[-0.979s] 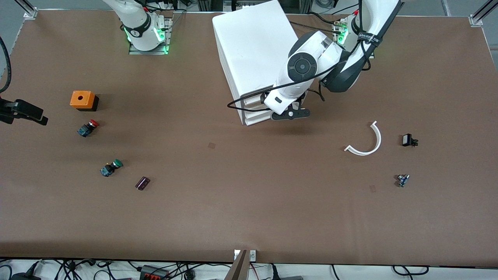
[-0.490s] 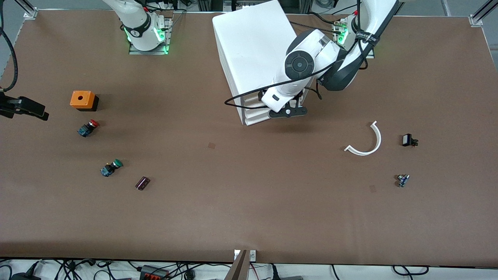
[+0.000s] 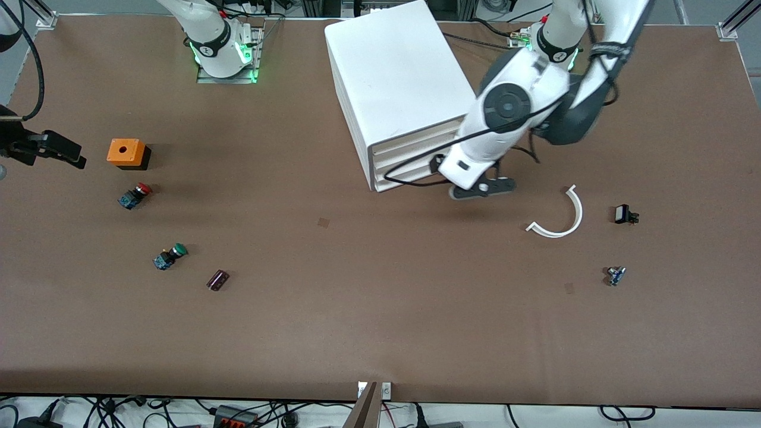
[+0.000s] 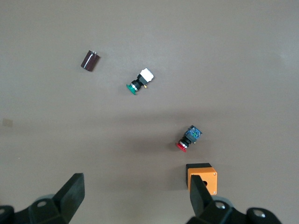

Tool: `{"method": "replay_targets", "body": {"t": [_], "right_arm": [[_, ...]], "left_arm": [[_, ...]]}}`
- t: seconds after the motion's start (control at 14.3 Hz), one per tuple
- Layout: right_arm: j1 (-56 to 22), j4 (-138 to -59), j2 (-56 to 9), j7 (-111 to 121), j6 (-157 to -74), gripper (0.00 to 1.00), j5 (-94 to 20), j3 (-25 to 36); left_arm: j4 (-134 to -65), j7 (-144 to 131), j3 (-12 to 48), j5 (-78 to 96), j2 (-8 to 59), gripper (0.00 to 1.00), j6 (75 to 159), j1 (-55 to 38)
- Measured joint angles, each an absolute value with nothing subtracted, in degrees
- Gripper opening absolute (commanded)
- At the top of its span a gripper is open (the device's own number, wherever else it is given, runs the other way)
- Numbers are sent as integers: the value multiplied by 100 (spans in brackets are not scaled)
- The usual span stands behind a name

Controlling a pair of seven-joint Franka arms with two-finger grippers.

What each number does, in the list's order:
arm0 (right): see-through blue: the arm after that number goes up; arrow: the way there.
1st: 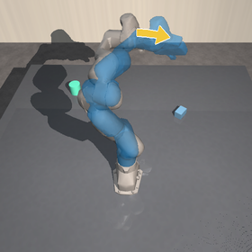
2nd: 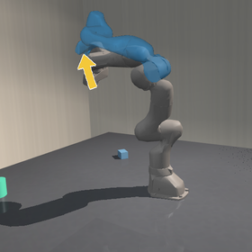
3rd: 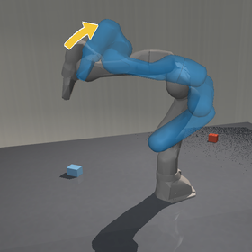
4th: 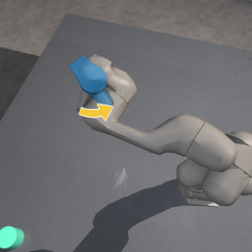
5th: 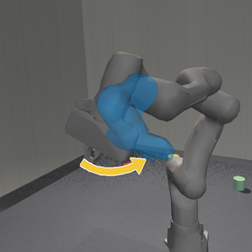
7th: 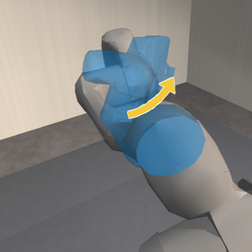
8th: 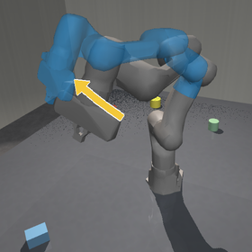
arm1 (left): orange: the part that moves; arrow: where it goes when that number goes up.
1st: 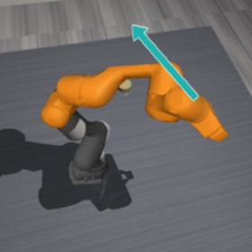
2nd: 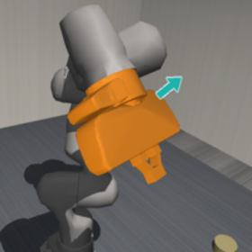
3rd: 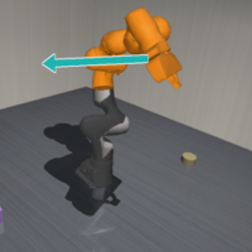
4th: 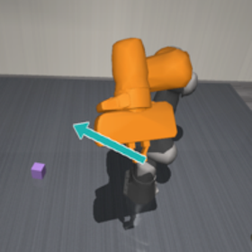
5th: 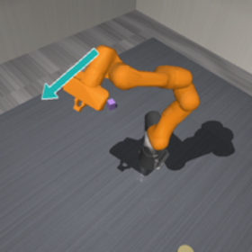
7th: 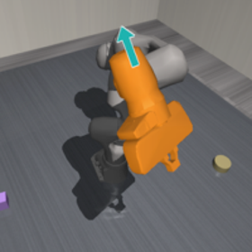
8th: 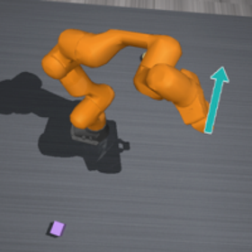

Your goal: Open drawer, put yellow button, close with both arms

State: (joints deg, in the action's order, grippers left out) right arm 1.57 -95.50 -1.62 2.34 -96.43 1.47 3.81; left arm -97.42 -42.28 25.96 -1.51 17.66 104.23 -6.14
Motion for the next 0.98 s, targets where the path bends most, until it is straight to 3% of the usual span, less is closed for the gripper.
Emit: {"method": "replay_targets", "body": {"t": [0.63,0.98], "right_arm": [[153,-9543,-114,240,-9558,100,147,359],[151,-9538,-100,241,-9558,100,147,353]], "left_arm": [[-8337,-894,2457,-269,1646,100,8913,1000],[-8295,849,990,15,1210,100,8765,622]]}}
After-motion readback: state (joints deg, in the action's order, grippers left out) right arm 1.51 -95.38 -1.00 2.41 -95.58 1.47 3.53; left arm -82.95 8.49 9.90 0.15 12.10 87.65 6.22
